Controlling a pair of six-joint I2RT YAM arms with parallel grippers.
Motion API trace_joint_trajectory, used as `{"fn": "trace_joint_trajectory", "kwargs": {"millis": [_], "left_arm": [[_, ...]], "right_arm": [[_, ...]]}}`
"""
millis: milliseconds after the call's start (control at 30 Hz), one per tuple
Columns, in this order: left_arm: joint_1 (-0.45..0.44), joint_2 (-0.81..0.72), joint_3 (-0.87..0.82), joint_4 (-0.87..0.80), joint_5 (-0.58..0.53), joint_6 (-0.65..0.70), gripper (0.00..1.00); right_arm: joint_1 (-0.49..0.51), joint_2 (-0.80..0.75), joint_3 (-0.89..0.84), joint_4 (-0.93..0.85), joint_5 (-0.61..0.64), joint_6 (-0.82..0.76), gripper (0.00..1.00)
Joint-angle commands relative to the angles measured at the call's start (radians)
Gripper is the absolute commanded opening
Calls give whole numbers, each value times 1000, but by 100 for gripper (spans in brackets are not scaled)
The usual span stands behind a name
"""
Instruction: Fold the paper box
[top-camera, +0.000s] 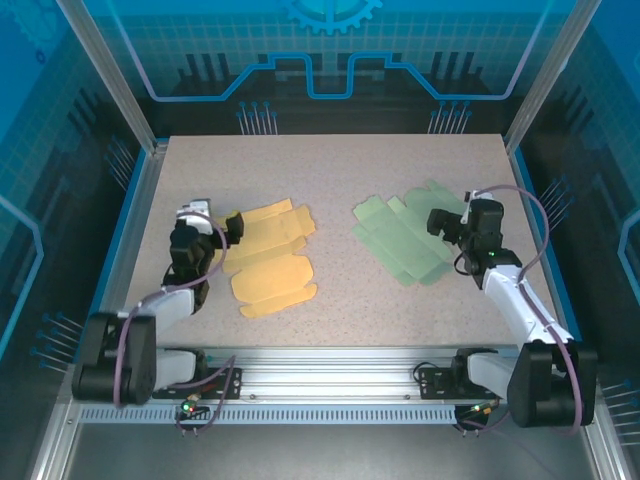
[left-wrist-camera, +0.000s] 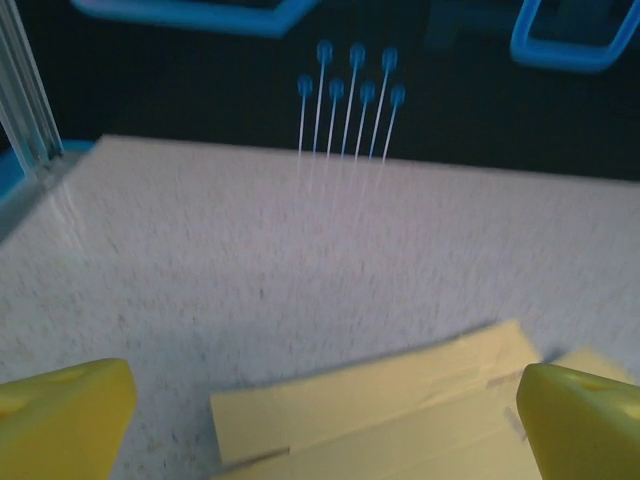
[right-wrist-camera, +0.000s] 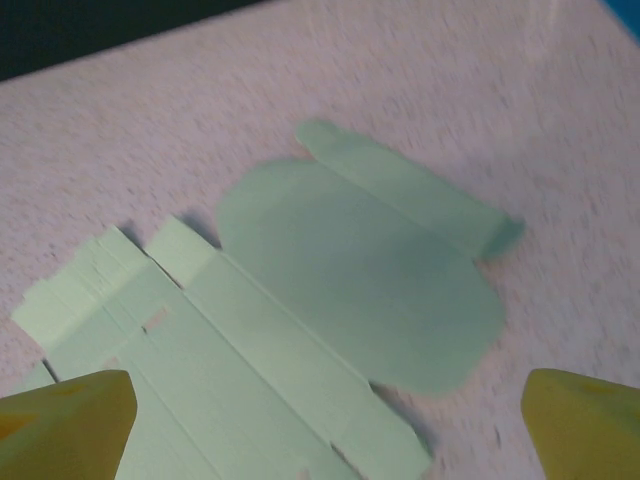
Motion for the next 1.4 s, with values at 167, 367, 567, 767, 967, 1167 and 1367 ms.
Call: {"fn": "trace_joint_trajectory", "kwargs": {"millis": [167, 367, 567, 767, 967, 1167, 1367], "left_arm": [[-108, -154, 92, -290, -12, -272, 99], [-313, -56, 122, -293, -53, -416, 99], [-419, 57, 216, -346, -56, -536, 99], [-419, 117, 280, -391, -26, -612, 99], [-418, 161, 359, -513, -16, -643, 99], [-344, 179, 255, -287, 141, -778, 99], [-223, 286, 194, -60, 349, -934, 99]], "right_arm": [[-51, -81, -14, -386, -124, 202, 100], [-68, -95, -92, -375, -271, 268, 87], [-68, -101, -187, -273, -363, 338, 75], [-66, -76, -245, -162, -418, 393, 65], [-42, 1, -246, -81, -430, 420, 61], [-11, 94, -229, -19, -420, 438, 52], [24, 161, -224, 57, -427, 480, 38]]}}
